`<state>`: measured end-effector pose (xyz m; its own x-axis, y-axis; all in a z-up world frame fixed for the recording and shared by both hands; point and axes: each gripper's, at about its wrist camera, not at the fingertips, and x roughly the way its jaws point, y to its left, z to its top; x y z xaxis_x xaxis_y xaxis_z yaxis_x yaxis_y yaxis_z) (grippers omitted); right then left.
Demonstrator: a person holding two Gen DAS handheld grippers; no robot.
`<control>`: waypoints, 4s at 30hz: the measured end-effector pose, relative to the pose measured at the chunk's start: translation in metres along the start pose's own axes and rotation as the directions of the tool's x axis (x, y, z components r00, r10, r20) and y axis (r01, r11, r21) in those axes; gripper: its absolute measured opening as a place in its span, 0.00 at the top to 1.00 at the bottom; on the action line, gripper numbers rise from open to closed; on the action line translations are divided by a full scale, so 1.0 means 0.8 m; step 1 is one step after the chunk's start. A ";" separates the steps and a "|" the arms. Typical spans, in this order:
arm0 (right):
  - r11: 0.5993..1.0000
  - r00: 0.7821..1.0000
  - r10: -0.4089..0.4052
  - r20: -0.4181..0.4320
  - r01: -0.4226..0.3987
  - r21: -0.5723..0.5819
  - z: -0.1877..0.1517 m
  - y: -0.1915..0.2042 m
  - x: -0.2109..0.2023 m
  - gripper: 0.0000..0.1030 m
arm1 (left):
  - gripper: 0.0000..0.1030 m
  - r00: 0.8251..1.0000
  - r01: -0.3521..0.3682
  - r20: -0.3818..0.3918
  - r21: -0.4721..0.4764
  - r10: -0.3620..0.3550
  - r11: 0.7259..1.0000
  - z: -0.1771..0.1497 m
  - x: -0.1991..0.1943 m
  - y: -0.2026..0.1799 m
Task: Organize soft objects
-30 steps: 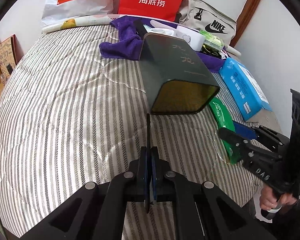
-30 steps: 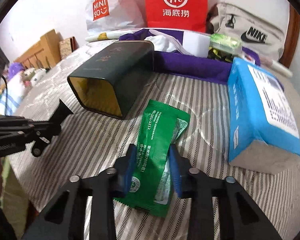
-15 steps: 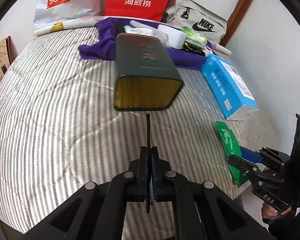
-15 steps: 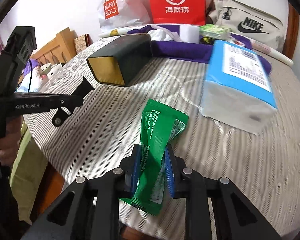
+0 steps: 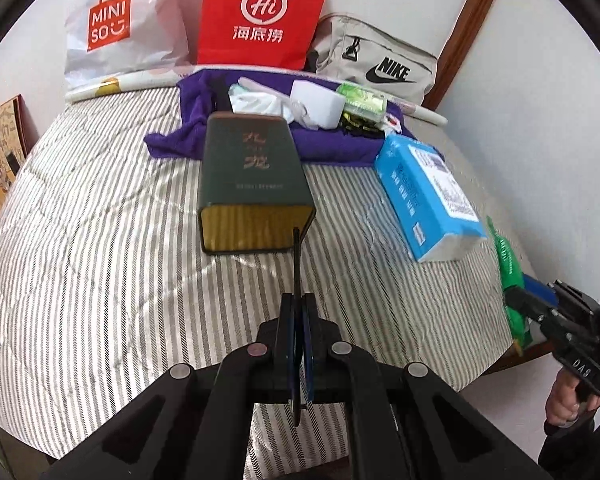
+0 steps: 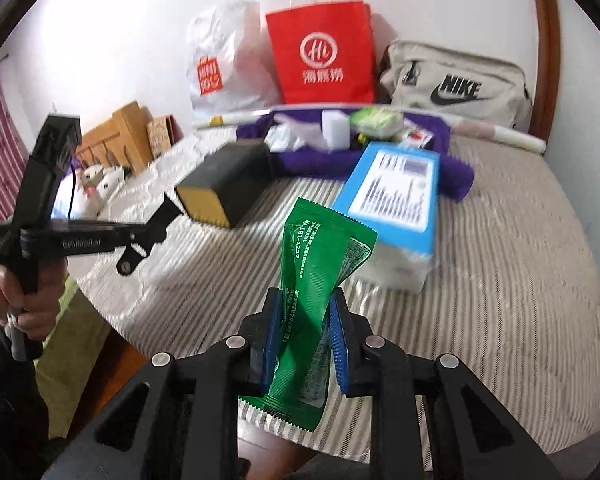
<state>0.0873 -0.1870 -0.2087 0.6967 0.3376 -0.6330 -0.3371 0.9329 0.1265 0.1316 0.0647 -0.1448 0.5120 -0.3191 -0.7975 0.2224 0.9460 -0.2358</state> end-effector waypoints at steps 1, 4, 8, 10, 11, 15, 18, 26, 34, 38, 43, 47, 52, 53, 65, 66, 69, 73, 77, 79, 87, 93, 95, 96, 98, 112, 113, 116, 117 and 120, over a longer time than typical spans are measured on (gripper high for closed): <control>1.000 1.000 -0.002 0.005 0.002 0.001 0.003 -0.001 -0.003 0.77 | 0.96 1.000 -0.002 0.003 -0.003 0.002 1.000 0.003 -0.003 0.000; 1.000 0.999 -0.015 0.028 0.015 0.000 0.016 -0.003 -0.011 0.77 | 0.96 1.000 -0.004 0.017 -0.010 0.004 1.000 0.012 -0.010 0.003; 1.000 0.998 -0.018 0.061 0.019 -0.007 0.037 -0.002 -0.022 0.77 | 0.96 0.999 -0.006 0.036 -0.015 0.007 1.000 0.026 -0.017 0.007; 1.000 0.997 -0.019 0.076 0.020 -0.012 0.047 -0.002 -0.025 0.77 | 0.96 0.999 -0.005 0.044 -0.013 0.006 1.000 0.034 -0.020 0.007; 1.000 0.996 -0.022 0.085 0.023 -0.014 0.052 -0.001 -0.027 0.77 | 0.96 0.999 -0.006 0.048 -0.014 0.007 1.000 0.039 -0.022 0.008; 0.999 0.994 -0.024 0.103 0.027 -0.026 0.073 0.001 -0.028 0.77 | 0.96 0.998 -0.009 0.059 -0.017 0.010 1.000 0.056 -0.024 0.011; 0.999 0.994 -0.027 0.110 0.031 -0.030 0.089 0.001 -0.024 0.77 | 0.96 0.998 -0.010 0.065 -0.021 0.012 1.000 0.069 -0.025 0.014; 0.998 0.993 -0.049 0.104 0.051 -0.020 0.124 -0.011 -0.005 0.77 | 0.96 0.997 -0.013 0.080 -0.020 0.015 1.000 0.104 -0.021 0.014; 0.998 0.993 -0.065 0.102 0.067 -0.012 0.155 -0.029 0.018 0.77 | 0.96 0.996 -0.018 0.084 -0.005 0.018 1.000 0.138 -0.008 0.006; 0.997 0.992 -0.080 0.098 0.082 -0.017 0.170 -0.038 0.030 0.77 | 0.96 0.996 -0.020 0.088 -0.006 0.021 1.000 0.157 0.000 0.006; 0.995 0.990 -0.098 0.105 0.100 -0.014 0.189 -0.055 0.044 0.77 | 0.96 0.996 -0.026 0.087 -0.001 0.026 1.000 0.178 0.014 0.006; 0.994 0.988 -0.111 0.105 0.113 -0.013 0.203 -0.070 0.058 0.77 | 0.96 0.997 -0.022 0.073 -0.012 0.023 1.000 0.197 0.032 0.009; 0.992 0.988 -0.126 0.086 0.127 -0.008 0.221 -0.092 0.084 0.77 | 0.96 0.999 -0.006 0.047 -0.031 0.007 1.000 0.217 0.055 0.012; 0.992 0.988 -0.128 0.083 0.129 -0.007 0.223 -0.094 0.089 0.77 | 0.96 0.999 -0.003 0.044 -0.035 0.005 0.999 0.220 0.059 0.013; 0.991 0.991 -0.131 0.027 0.131 0.005 0.254 -0.141 0.161 0.77 | 0.96 1.000 0.027 -0.012 -0.073 -0.028 0.997 0.257 0.117 0.025; 0.992 0.991 -0.130 0.013 0.130 0.001 0.255 -0.144 0.169 0.77 | 0.96 0.999 0.031 -0.017 -0.073 -0.032 0.997 0.260 0.123 0.025; 0.991 0.991 -0.131 -0.017 0.131 -0.003 0.257 -0.151 0.188 0.77 | 0.96 0.999 0.031 -0.035 -0.070 -0.034 0.997 0.271 0.140 0.025; 0.992 0.991 -0.128 -0.049 0.127 -0.019 0.261 -0.156 0.210 0.76 | 0.96 0.998 0.040 -0.046 -0.073 -0.044 0.997 0.281 0.160 0.027; 0.991 0.988 -0.133 -0.076 0.133 -0.013 0.266 -0.166 0.229 0.76 | 0.96 0.996 0.040 -0.070 -0.078 -0.045 0.996 0.285 0.179 0.030; 0.991 0.987 -0.133 -0.091 0.133 -0.005 0.267 -0.171 0.238 0.75 | 0.96 0.996 0.038 -0.078 -0.083 -0.045 0.996 0.286 0.186 0.032; 0.990 0.981 -0.141 -0.132 0.142 -0.004 0.264 -0.178 0.263 0.68 | 0.96 0.994 0.040 -0.101 -0.093 -0.050 0.995 0.286 0.200 0.038; 0.992 0.985 -0.120 -0.126 0.123 0.016 0.263 -0.181 0.257 0.54 | 0.72 0.993 0.046 -0.103 -0.102 -0.057 0.994 0.287 0.200 0.041; 0.992 0.987 -0.118 -0.113 0.122 0.025 0.265 -0.181 0.251 0.52 | 0.70 0.994 0.047 -0.098 -0.109 -0.058 0.993 0.285 0.195 0.043; 0.992 0.987 -0.120 -0.107 0.124 0.028 0.266 -0.181 0.247 0.52 | 0.67 0.994 0.046 -0.098 -0.111 -0.057 0.993 0.285 0.192 0.044; 0.991 0.987 -0.123 -0.099 0.128 0.036 0.267 -0.182 0.238 0.52 | 0.57 0.994 0.036 -0.095 -0.115 -0.047 0.993 0.284 0.185 0.045; 0.992 0.993 -0.121 0.005 0.121 0.036 0.255 -0.138 0.122 0.31 | 0.46 0.997 -0.074 0.000 -0.069 0.074 0.995 0.248 0.081 0.014; 0.992 0.992 -0.124 0.017 0.123 0.033 0.253 -0.131 0.110 0.27 | 0.46 0.996 -0.090 0.007 -0.060 0.091 0.994 0.242 0.073 0.008; 0.989 0.988 -0.145 0.044 0.144 0.033 0.245 -0.114 0.079 0.17 | 0.46 0.995 -0.092 0.024 -0.044 0.094 0.995 0.227 0.048 -0.010; 0.987 0.986 -0.157 0.054 0.155 0.033 0.241 -0.107 0.066 0.13 | 0.44 0.996 -0.082 0.032 -0.044 0.083 0.996 0.221 0.040 -0.017; 0.979 0.976 -0.204 0.077 0.204 0.014 0.226 -0.085 0.038 0.07 | 0.35 0.996 -0.070 0.059 -0.034 0.072 0.997 0.205 0.016 -0.035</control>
<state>0.2465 -0.2176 -0.0985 0.7977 0.1487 -0.5845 -0.1791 0.9838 0.0058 0.2679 0.0252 -0.0573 0.5751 -0.2527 -0.7781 0.1576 0.9675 -0.1977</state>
